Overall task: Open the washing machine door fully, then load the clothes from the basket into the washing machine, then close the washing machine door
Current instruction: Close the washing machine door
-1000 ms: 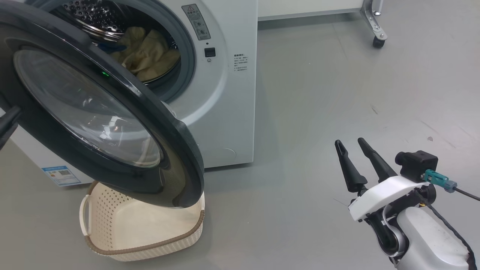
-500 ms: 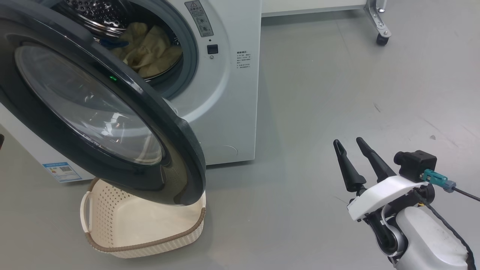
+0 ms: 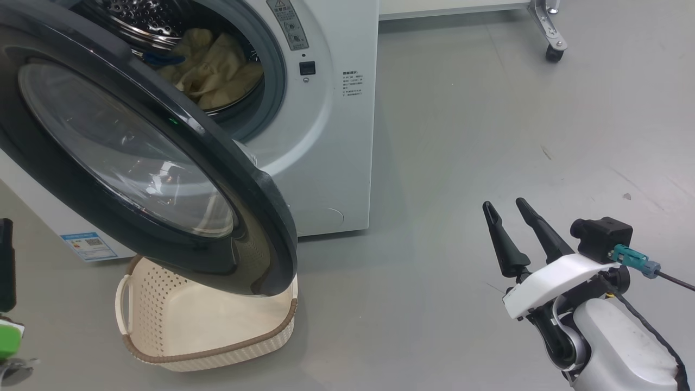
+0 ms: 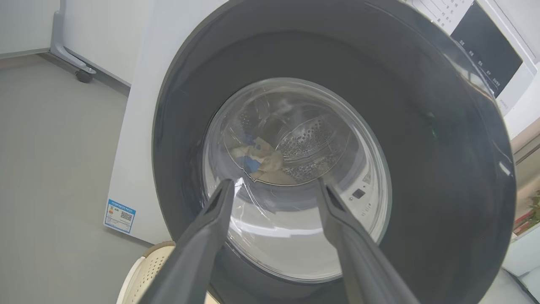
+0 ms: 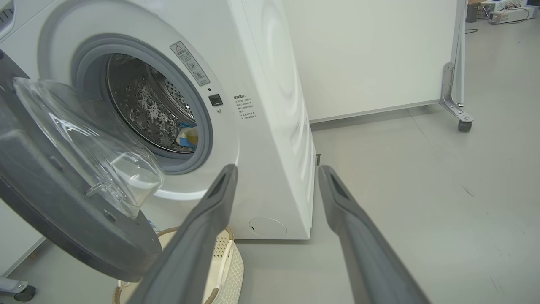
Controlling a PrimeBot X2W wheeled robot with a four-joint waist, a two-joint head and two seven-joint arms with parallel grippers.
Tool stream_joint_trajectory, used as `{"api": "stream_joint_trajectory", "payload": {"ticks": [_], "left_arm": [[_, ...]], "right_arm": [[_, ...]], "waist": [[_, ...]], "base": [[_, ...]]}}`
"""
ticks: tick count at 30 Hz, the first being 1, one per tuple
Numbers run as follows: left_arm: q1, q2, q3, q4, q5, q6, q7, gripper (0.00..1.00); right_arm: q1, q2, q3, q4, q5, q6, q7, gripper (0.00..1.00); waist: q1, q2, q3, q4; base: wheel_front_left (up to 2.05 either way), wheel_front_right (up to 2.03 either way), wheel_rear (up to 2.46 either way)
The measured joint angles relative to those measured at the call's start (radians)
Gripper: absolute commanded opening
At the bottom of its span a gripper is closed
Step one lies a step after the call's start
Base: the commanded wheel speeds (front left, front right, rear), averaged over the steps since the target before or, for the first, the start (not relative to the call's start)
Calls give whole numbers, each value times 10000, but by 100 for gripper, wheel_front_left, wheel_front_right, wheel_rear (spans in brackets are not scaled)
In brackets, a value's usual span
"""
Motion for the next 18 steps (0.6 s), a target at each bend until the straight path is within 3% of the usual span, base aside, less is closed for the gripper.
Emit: {"api": "stream_joint_trajectory", "payload": {"ticks": [18], "left_arm": [[1641,46,-1939,763,2778,-40,-3601,100]], "right_arm": [[-5,-61,127,8,-2,0,0,100]], "waist": [[0,0,-87,56]], "base": [[0,0,0]]}}
